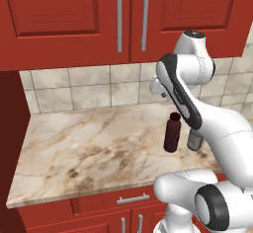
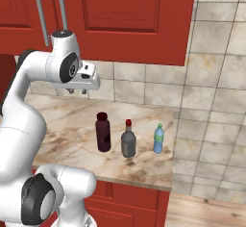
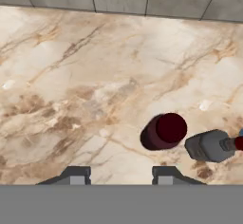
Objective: Place the drinks on the dining counter in a tight cluster.
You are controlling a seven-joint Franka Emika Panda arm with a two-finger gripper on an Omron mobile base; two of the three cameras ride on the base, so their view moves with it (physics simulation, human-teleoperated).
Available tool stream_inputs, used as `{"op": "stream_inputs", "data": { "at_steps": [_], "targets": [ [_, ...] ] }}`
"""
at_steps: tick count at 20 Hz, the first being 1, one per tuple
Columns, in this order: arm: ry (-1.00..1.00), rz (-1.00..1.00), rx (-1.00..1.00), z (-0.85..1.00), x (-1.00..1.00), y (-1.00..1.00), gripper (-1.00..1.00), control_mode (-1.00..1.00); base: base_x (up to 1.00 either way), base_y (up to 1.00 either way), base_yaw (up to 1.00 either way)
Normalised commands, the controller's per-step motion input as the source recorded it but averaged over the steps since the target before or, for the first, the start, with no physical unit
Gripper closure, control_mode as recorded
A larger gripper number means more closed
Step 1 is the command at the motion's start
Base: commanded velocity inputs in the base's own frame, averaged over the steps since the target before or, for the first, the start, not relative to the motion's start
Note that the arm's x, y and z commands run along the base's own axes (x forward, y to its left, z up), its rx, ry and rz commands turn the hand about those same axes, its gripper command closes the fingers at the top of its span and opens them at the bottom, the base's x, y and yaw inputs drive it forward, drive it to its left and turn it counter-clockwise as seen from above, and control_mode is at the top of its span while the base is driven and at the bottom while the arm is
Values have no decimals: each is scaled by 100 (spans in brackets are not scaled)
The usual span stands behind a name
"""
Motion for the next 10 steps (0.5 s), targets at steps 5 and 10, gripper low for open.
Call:
{"op": "stream_inputs", "data": {
  "at_steps": [5, 10],
  "targets": [
    [-14, 1, -1, -37, -18, -62, -100, -100, 0, 0, 0],
    [-5, 15, 0, -26, -2, -100, -100, -100, 0, 0, 0]
  ]
}}
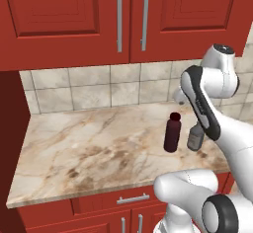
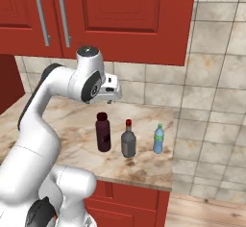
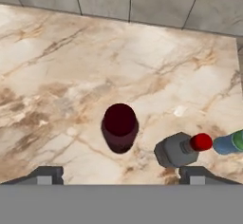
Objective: Place the drinks on the dining counter in a tight cluster.
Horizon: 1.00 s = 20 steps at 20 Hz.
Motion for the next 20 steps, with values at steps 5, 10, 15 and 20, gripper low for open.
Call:
{"op": "stream_inputs", "data": {
  "at_steps": [5, 10, 15, 20],
  "targets": [
    [-10, 30, 2, -14, 0, -100, -100, -100, 0, 0, 0],
    [-12, 33, 1, -13, 0, -74, -100, -100, 0, 0, 0],
    [-42, 34, 1, -27, -1, -2, -100, -100, 0, 0, 0],
    [-36, 40, 2, -42, 13, -10, -100, -100, 0, 0, 0]
  ]
}}
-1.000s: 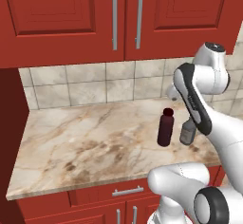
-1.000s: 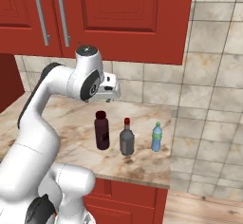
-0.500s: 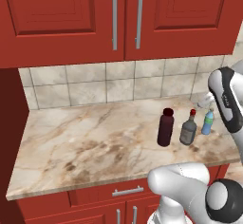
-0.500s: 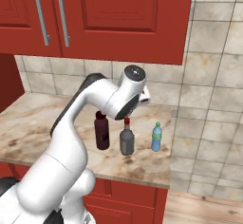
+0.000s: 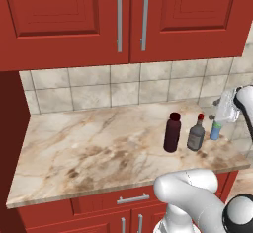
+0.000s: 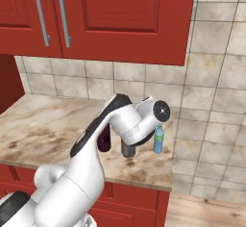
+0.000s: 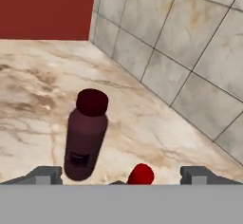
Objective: Place the drinks on the dining counter in a tight cluster.
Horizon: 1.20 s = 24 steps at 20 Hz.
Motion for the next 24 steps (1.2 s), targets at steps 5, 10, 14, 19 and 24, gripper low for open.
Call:
{"op": "stream_inputs", "data": {
  "at_steps": [5, 10, 14, 19, 24],
  "targets": [
    [-17, 42, 2, -19, 26, -3, -100, -100, 0, 0, 0],
    [-11, 15, 0, 0, -4, -2, -100, -100, 0, 0, 0],
    [-5, -11, 4, -1, -1, -9, -100, -100, 0, 0, 0],
    [0, -30, 9, -19, 4, 0, -100, -100, 0, 0, 0],
    [11, -5, 9, -27, 0, 0, -100, -100, 0, 0, 0]
  ]
}}
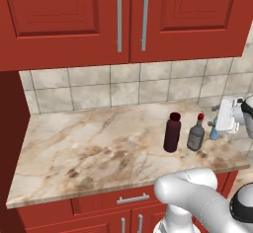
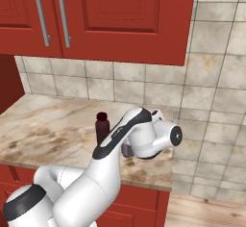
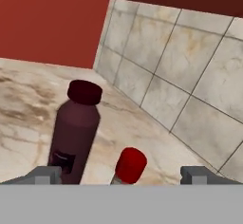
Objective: Place the drinks on the dining counter in a tight cluster.
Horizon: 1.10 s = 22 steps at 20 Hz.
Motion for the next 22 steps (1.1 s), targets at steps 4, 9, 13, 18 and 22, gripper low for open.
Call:
{"op": "stream_inputs", "data": {
  "at_steps": [4, 9, 13, 18, 22],
  "targets": [
    [11, 0, 0, -49, 1, 0, -100, -100, 0, 0, 0],
    [8, -1, 3, -31, 0, 0, -100, -100, 0, 0, 0],
    [0, -2, 13, 0, 0, 0, -100, -100, 0, 0, 0],
    [0, -4, 15, 0, 5, -2, -100, -100, 0, 0, 0],
    [0, -5, 11, 0, 6, -10, -100, -100, 0, 0, 0]
  ]
}}
